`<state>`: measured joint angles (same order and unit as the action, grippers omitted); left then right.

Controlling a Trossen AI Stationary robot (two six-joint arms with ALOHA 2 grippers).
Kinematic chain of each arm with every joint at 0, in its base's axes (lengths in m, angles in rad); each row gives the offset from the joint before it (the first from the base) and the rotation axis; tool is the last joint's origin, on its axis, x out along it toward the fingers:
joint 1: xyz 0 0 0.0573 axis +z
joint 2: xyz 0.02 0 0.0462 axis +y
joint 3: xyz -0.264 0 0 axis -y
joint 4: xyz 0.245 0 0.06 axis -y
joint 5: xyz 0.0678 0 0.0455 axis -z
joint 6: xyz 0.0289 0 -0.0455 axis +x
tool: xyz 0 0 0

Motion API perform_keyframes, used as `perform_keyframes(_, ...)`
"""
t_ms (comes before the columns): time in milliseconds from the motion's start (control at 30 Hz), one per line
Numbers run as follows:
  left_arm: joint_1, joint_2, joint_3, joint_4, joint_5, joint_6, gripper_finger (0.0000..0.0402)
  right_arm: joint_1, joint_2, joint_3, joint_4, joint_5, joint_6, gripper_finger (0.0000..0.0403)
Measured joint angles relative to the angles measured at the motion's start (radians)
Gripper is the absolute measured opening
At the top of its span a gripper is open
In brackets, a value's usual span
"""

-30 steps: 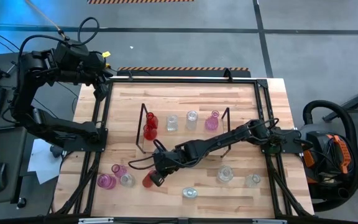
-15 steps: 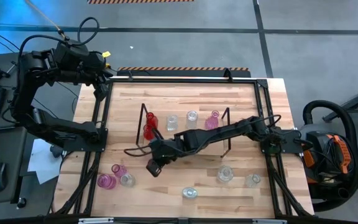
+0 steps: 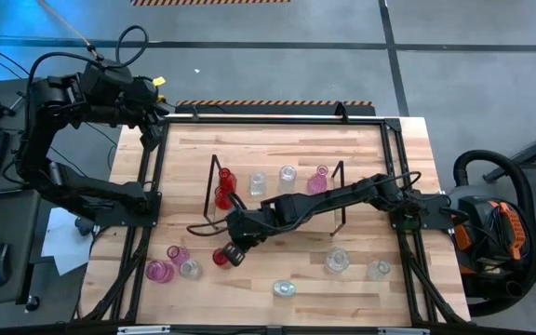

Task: Sort vases onto shelf
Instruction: Put the red vase aligned with the other red vase on the shelf

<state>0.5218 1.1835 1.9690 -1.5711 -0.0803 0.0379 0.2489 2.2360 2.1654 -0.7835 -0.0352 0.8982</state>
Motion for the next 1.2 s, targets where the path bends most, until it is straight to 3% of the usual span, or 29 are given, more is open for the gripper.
perform_keyframes(300, 0.0, -0.004, 0.0, 0.0, 0.005, 0.001, 0.009, 0.001, 0.0, 0.0, 0.13, -0.07, -0.113, 0.0)
perform_keyframes(367, 0.001, -0.004, 0.0, 0.0, 0.051, 0.001, 0.009, -0.001, 0.0, 0.0, 0.141, -0.07, -0.113, 0.0)
perform_keyframes(433, 0.001, -0.013, -0.013, 0.003, 0.18, 0.018, 0.009, -0.006, 0.0, 0.0, 0.126, -0.061, -0.106, 0.0)
perform_keyframes(567, -0.03, -0.06, -0.104, 0.0, 0.539, 0.109, 0.009, -0.014, -0.001, 0.0, 0.046, 0.034, -0.064, 0.0)
perform_keyframes(633, -0.071, -0.084, -0.174, 0.0, 0.598, 0.111, 0.009, -0.014, -0.008, 0.001, 0.024, 0.112, -0.065, 0.0)
perform_keyframes(800, -0.173, -0.149, -0.38, 0.014, 0.495, 0.042, 0.009, -0.013, -0.053, 0.097, -0.051, 0.326, -0.139, 0.0)
perform_keyframes(900, -0.232, -0.199, -0.502, 0.08, 0.497, -0.024, 0.009, -0.014, -0.085, 0.194, -0.131, 0.442, -0.204, 0.0)
perform_keyframes(1033, -0.344, -0.253, -0.649, 0.263, 0.511, -0.133, 0.009, -0.021, -0.247, 0.096, -0.097, 0.524, -0.205, 0.0)
perform_keyframes(1200, -0.505, -0.299, -0.801, 0.563, 0.479, -0.251, 0.009, -0.021, -0.386, 0.092, -0.281, 0.622, -0.192, 0.0)
